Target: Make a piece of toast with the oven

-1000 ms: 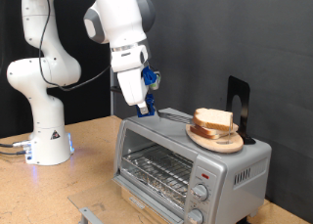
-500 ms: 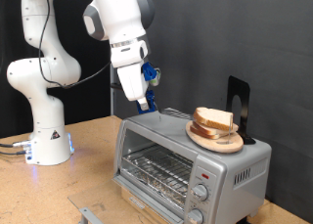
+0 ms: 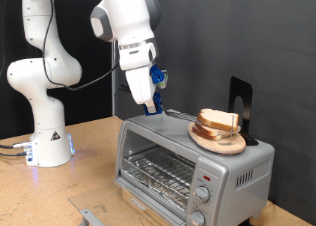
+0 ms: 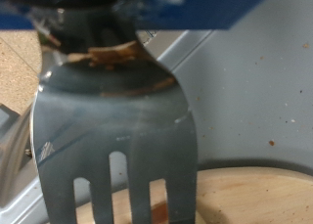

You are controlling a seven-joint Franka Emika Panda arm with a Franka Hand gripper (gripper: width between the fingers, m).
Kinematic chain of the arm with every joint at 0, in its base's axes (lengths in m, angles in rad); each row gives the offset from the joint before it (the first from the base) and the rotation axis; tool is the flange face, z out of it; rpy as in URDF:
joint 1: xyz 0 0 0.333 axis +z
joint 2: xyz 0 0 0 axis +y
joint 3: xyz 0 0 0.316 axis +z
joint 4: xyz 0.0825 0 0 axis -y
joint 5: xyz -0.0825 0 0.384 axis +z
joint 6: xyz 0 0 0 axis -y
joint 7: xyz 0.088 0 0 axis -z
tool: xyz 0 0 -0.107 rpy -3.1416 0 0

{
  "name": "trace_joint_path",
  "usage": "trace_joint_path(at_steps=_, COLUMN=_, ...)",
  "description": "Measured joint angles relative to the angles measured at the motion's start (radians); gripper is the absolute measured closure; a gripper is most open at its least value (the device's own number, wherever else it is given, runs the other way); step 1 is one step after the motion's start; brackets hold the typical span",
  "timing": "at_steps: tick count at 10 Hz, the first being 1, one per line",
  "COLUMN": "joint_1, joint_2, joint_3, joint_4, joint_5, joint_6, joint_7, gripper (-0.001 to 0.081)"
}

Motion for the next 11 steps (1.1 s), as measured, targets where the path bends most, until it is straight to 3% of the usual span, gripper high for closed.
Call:
trace_joint_path(at_steps=8, joint_1=0.001, joint_2=0.029, joint_3=0.051, joint_4=0.02, joint_5=-0.001, joint_6=0.002, joint_7=0.043, gripper=0.0406)
trace_joint_path(at_steps=11, joint_1=0.002, joint_2=0.057, joint_3=0.078, joint_4=0.046, joint_5=-0.015, joint_6=0.003, joint_7=0.111, gripper=0.0406)
